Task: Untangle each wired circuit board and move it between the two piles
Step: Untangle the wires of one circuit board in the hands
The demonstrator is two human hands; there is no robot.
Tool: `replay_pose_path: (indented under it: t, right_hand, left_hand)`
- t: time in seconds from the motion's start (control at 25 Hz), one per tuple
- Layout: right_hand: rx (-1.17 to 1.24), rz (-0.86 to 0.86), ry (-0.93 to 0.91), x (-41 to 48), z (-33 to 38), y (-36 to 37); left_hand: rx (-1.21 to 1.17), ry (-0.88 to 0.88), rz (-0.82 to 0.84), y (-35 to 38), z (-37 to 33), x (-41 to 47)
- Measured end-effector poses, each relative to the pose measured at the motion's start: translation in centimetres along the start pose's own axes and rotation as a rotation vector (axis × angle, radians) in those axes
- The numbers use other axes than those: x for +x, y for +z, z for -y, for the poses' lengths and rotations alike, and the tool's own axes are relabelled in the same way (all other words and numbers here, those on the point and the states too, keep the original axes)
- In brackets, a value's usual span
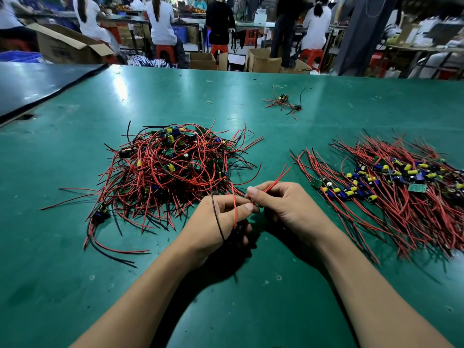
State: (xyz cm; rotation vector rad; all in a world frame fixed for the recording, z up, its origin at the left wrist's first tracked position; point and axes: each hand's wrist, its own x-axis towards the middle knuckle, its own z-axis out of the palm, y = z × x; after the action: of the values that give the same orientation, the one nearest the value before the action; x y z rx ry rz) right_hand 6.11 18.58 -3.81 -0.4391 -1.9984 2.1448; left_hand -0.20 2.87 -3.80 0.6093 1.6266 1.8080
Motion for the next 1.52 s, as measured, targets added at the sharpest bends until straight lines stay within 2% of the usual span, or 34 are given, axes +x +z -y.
replay_pose_path:
  t: [0.2, 0.32, 0.4, 0.48, 0.56, 0.68, 0.8, 0.96, 1.04, 1.12, 1.16, 1.28, 1.44, 1.52]
  right_hand:
    - [-0.368, -0.387, -0.236, 1.2, -0.1, -1.7]
    - [-0.39, -0.527, -0.302, 1.3, -0.3, -1.5]
    - [-0.108, -0.508, -0.221, 1.5, -0.2, -0.7]
    - [0.287, -0.448, -0.02, 1.6, 0.4, -0.4]
    - [0.58, -0.352, 0.196, 1.5, 1.2, -1.1]
    - [0.794, -0.24, 0.32, 1.1, 1.7, -1.8]
    - [0.66, -0.234, 0.24, 1.2, 1.7, -1.3]
    - [0.343, -0.239, 0.103, 1.0, 0.8, -0.9]
    - [0.016, -0.217, -0.017, 0.7, 0.2, -0.4]
    - [-0.456, -0.179, -0.171, 0.4, 0.0, 0.0]
    - [-0.581, -0.131, -0.221, 0.3, 0.0, 0.2]
    - [-0.593, 0.003, -0.296, -0.3, -0.1, 1.3]
    - [-0.529, -0.141, -0.495, -0.6, -0.5, 3.2]
    - [-0.482, -0.204, -0.498, -0.5, -0.3, 3.2]
  left_hand:
    - [0.091, 0.003, 0.058, 0.0, -0.2, -0.1]
    - [0.075, -0.005, 0.071, 0.1, -0.2, 0.0]
    - [0.066, -0.009, 0.075, 0.1, -0.3, 0.0]
    - [0.061, -0.011, 0.071, 0.1, -0.2, 0.0]
    - [0.072, -0.001, 0.088, 0.0, -0.1, 0.0]
    - [0.124, -0.006, 0.117, -0.7, 0.0, 0.0]
    - [0.08, -0.014, 0.08, -0.7, 0.0, 0.0]
    - [-0.102, 0.016, -0.07, -0.1, -0.3, 0.1]
    - [-0.088, 0.123, -0.163, 0.0, -0.5, 0.2]
    - [-0.061, 0.252, -0.237, 0.0, -0.8, 0.3]
    - [-0.056, 0.304, -0.264, 0.0, -0.9, 0.3]
    - [-0.073, 0.37, -0.313, -0.1, -1.2, 0.2]
    - [-0.072, 0.395, -0.373, -0.3, -1.2, 0.3]
    - [-0.084, 0.38, -0.398, -0.3, -1.3, 0.3]
